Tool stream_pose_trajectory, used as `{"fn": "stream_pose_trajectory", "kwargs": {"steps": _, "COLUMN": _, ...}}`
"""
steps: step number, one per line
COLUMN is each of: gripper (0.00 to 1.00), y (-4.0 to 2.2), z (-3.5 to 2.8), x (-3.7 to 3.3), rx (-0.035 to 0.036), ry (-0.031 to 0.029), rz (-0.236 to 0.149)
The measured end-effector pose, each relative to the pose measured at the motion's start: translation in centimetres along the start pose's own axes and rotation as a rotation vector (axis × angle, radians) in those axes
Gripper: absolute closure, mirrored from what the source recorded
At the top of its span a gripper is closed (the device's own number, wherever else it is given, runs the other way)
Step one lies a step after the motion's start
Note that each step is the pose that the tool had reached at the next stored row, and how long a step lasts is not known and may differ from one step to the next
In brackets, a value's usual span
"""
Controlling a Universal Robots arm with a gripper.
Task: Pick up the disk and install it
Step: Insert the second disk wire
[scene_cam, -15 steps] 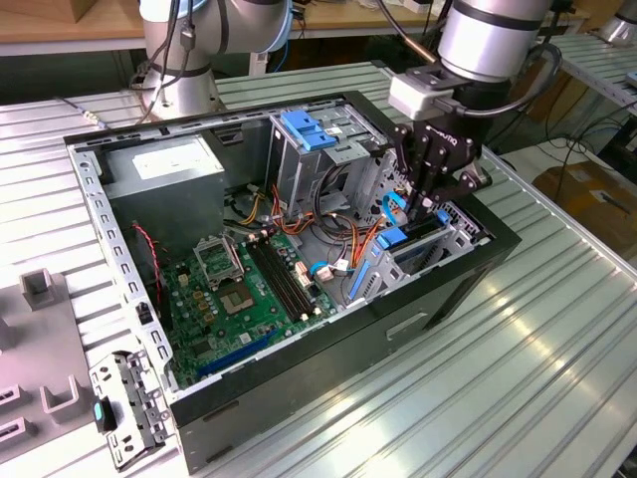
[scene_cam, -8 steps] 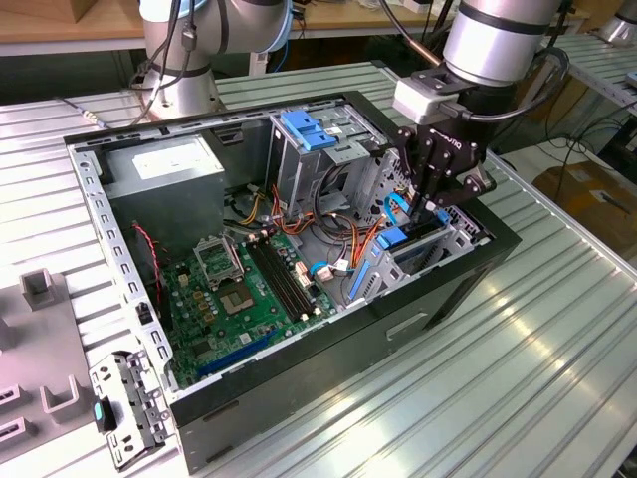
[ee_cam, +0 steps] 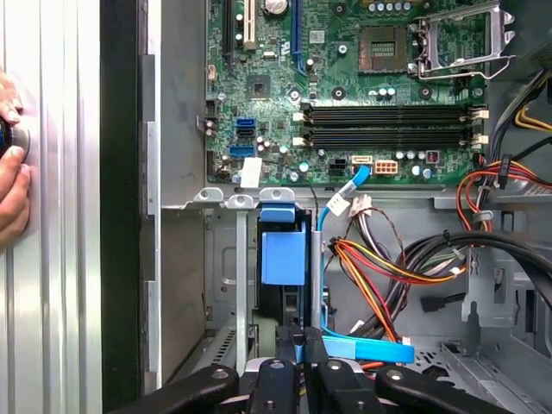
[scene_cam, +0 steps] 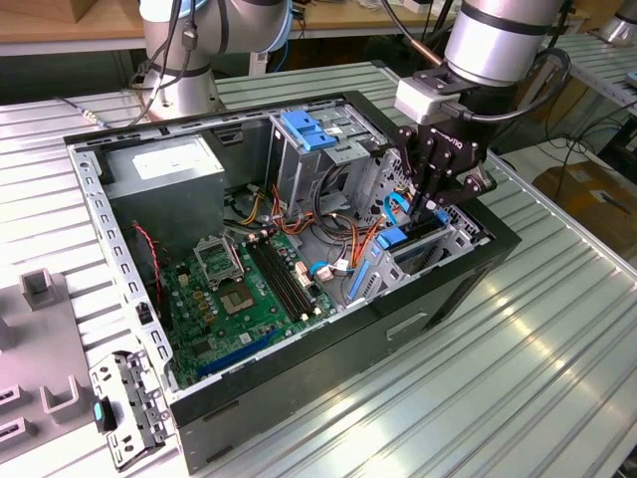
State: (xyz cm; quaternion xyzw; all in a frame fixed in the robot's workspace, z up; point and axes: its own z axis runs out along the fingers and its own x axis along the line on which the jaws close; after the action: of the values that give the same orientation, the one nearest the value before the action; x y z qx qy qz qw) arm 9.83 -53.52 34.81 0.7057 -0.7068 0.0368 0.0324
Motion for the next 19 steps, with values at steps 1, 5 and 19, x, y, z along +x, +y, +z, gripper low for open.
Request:
{"fn": "stream_pose_trajectory", "kwargs": {"steps": 1, "gripper": 0.84, "y": 0.00, "z": 0.03, "x": 0.00, "rx": 0.0000, "ry": -0.0022, "rz": 0.000}}
{"fn": "stream_pose_trajectory", "kwargs": {"steps": 5, "gripper": 0.84, "y": -0.05, "z": 0.17, "x": -0.02, "rx": 0.0000, "ry": -0.0096, "rz": 0.000}}
{"fn": "stream_pose_trajectory", "kwargs": {"steps": 19, "gripper": 0.84, "y": -0.08, "z": 0.05, "x": 0.07, "rx": 0.0000, "ry": -0.0121, "rz": 0.000}}
